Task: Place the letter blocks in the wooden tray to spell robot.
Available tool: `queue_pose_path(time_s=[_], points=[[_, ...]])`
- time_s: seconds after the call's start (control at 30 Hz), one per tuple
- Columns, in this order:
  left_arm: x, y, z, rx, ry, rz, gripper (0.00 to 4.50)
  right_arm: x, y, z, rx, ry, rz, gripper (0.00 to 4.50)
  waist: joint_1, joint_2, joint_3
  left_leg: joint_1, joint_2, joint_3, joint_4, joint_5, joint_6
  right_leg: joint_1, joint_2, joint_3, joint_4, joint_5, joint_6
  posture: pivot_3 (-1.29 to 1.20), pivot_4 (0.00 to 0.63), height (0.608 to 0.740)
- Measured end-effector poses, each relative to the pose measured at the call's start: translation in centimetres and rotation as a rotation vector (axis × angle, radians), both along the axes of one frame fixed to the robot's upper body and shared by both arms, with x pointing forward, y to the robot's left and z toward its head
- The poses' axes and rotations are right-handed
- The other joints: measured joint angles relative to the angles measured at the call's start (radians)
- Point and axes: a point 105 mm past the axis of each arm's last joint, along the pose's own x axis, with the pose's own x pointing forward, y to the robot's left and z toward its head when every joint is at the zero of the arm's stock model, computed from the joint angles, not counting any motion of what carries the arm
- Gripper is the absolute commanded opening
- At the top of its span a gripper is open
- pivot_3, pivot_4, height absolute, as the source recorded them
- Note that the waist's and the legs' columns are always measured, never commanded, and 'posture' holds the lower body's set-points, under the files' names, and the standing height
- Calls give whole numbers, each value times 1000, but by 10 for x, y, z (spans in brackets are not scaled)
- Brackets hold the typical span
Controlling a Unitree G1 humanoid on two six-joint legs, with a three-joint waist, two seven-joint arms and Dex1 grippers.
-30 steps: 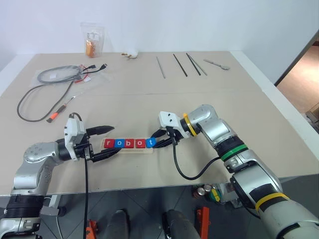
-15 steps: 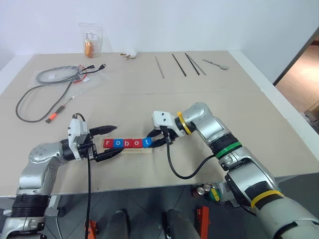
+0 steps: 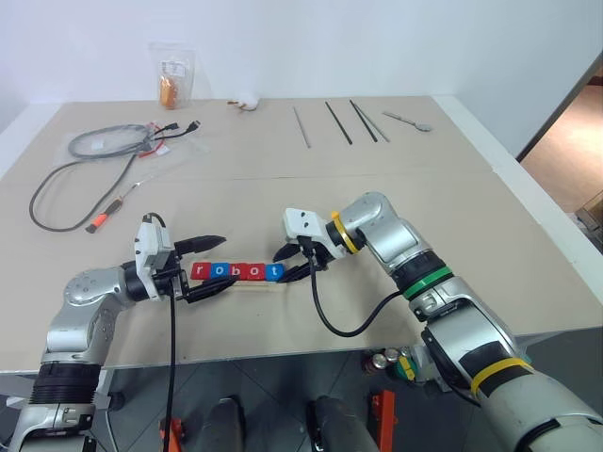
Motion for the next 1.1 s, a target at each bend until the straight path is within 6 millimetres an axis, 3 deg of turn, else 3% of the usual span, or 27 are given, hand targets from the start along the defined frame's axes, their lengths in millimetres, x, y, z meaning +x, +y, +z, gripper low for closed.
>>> queue_pose_path(time_s=[0.03, 0.1, 0.27, 0.33, 0.37, 0.4, 0.5, 0.63, 0.73, 0.8, 0.93, 1.1], points=[[0, -1, -1, -3, -1, 0, 4500, 0, 0, 0, 0, 2, -1, 4001, 0, 0, 0, 0, 0, 0, 0, 0, 0, 0, 0, 0, 0, 0, 0, 0, 150, 740], [1, -1, -1, -4, 0, 1, 4500, 0, 0, 0, 0, 6, -2, 4482, 0, 0, 0, 0, 0, 0, 0, 0, 0, 0, 0, 0, 0, 0, 0, 0, 150, 740], [2, -1, -1, -8, 0, 5, 4500, -2, 1, 3, 8, 24, 5, 4482, 0, 0, 0, 0, 0, 0, 0, 0, 0, 0, 0, 0, 0, 0, 0, 0, 150, 740], [5, -1, -1, -10, 24, 22, 4500, 2, 1, 19, 43, 30, -8, 4482, 0, 1, 0, 0, 0, 0, 0, 0, 0, 0, 0, 0, 0, 1, 0, 0, 150, 740], [9, 0, -4, -8, 90, 37, 4500, 8, -4, 54, 105, 5, -19, 4482, 0, 1, 0, 0, 0, 0, 0, 0, 0, 0, 0, 0, 0, 0, 0, 0, 150, 740], [11, 0, -4, -9, 109, 49, 4500, 9, -8, 68, 132, -14, -26, 4482, 0, 0, 0, 0, 0, 0, 0, 0, 0, 0, 0, 0, 0, 0, 0, 0, 150, 740], [15, 5, -7, -8, 169, 96, 4500, 7, -23, 82, 183, -13, -48, 4482, 2, 0, 0, 0, 0, -1, 0, 0, 0, 1, 0, -1, 0, -2, 1, 0, 150, 740], [14, 11, 3, -36, 175, 123, 4500, -3, -40, 69, 213, 26, -84, 4482, 2, 0, 0, -1, 0, -1, -1, -2, -2, 0, 0, -1, 0, -1, 4, 0, 150, 740], [12, 16, 8, -64, 197, 128, 4500, -9, -42, 50, 233, 63, -147, 4482, -2, 1, 1, -1, 0, -1, -1, -2, -3, -2, 0, 0, 1, -1, 4, 0, 150, 740], [11, 15, 8, -74, 208, 120, 4500, -13, -39, 48, 243, 67, -162, 4482, -3, 1, 1, -1, 0, -1, -1, -2, -3, -3, 0, 0, 3, -1, 4, 0, 150, 740], [13, 12, 14, -90, 207, 98, 4500, -20, -26, 56, 282, 49, -153, 3459, -1, 1, 1, 0, 0, -1, 0, -2, -2, -3, 1, -1, 5, -3, 0, 0, 150, 740], [14, 6, 24, -89, 164, 57, 4500, -28, -19, 53, 292, 73, -145, 1604, 0, 1, 0, 0, 0, -1, 2, -1, -3, -1, 0, 0, 5, -3, 0, 0, 150, 740]])
